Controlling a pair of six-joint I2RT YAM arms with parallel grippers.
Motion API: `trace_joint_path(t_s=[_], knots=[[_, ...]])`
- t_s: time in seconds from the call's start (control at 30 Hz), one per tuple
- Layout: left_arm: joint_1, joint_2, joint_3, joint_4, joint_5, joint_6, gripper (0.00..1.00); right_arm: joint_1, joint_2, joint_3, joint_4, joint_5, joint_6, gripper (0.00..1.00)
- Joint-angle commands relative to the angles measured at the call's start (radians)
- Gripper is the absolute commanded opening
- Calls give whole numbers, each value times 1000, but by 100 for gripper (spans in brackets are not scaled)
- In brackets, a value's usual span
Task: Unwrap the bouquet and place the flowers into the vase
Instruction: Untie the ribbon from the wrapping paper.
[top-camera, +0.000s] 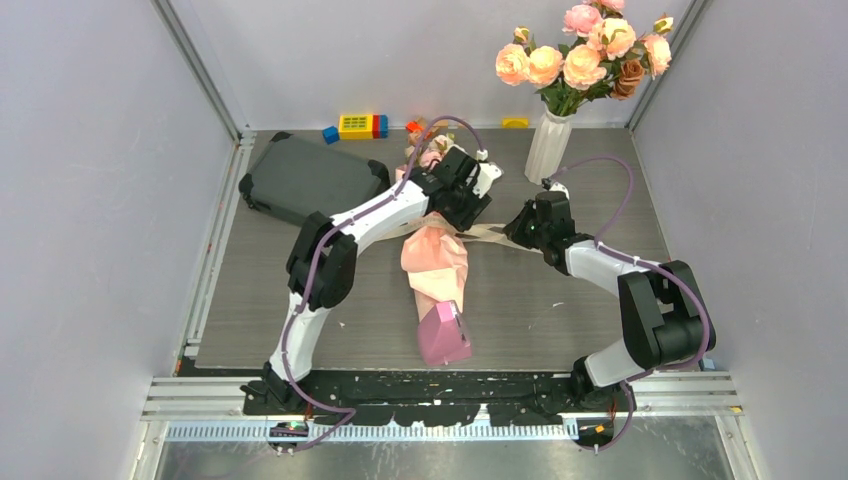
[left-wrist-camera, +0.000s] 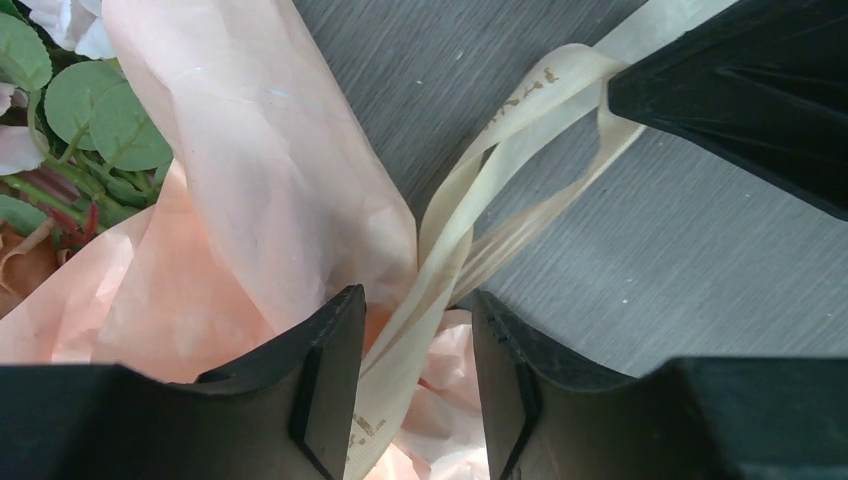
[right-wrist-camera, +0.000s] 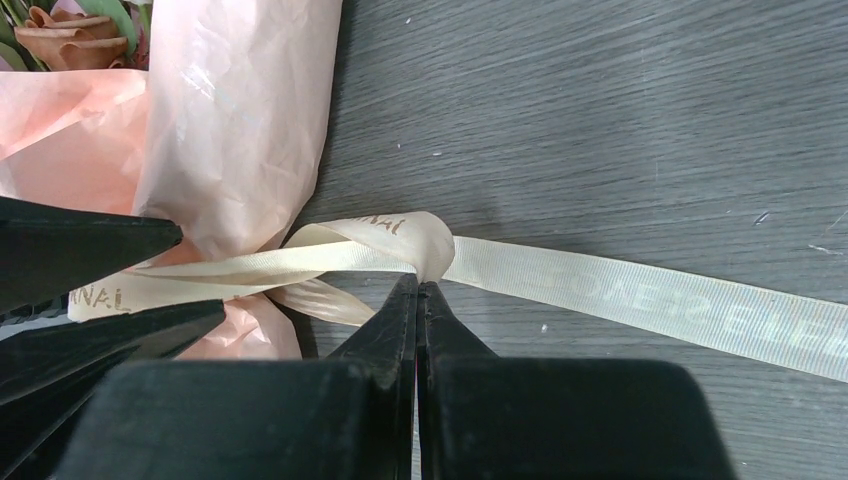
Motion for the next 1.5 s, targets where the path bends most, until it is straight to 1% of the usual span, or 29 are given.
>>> trace_joint_path(t_s=[0.0,0.17,0.27,0.33,0.4,0.5,0.53,0.63,0.77,0.9,1.07,1.3,1.33,1.47], knots=[[-1,18,37,-2,-43,32,45,-3,-13,0,45,-3,-8,0],[-3,31,37,-9,-46,32,38,-3,-13,-4,47,-3,-8,0],[-6,33,29,-10,-46,37,36,-4,-11,-6,47,-2,-8,0],[-9,38,25,-11,-47,41,31,-4,-10,-5,48,-1,-7,0],[-14,42,27,-19,-47,43,24,-3,-9,-7,49,-1,-6,0],[-17,36,19,-26,-47,40,4,-3,-13,-11,49,8,-7,0],[-18,28,10,-22,-48,35,0,-4,-16,-13,48,16,-7,0],[-17,-15,-36,16,-88,2,0,-2,-30,-22,42,40,-4,0],[-16,-108,-122,100,-177,-78,0,-5,-50,-29,16,126,5,0],[0,-178,-193,138,-194,-176,0,-4,-52,-28,-15,192,17,0],[46,-253,-294,193,-131,-279,0,-3,-45,-33,-22,202,30,0],[74,-315,-334,205,-124,-325,0,-4,-35,-38,-25,220,45,0],[80,-323,-341,207,-99,-335,0,-4,-33,-39,-28,222,47,0],[122,-360,-382,230,-87,-391,0,-3,-37,-44,-39,252,54,0]])
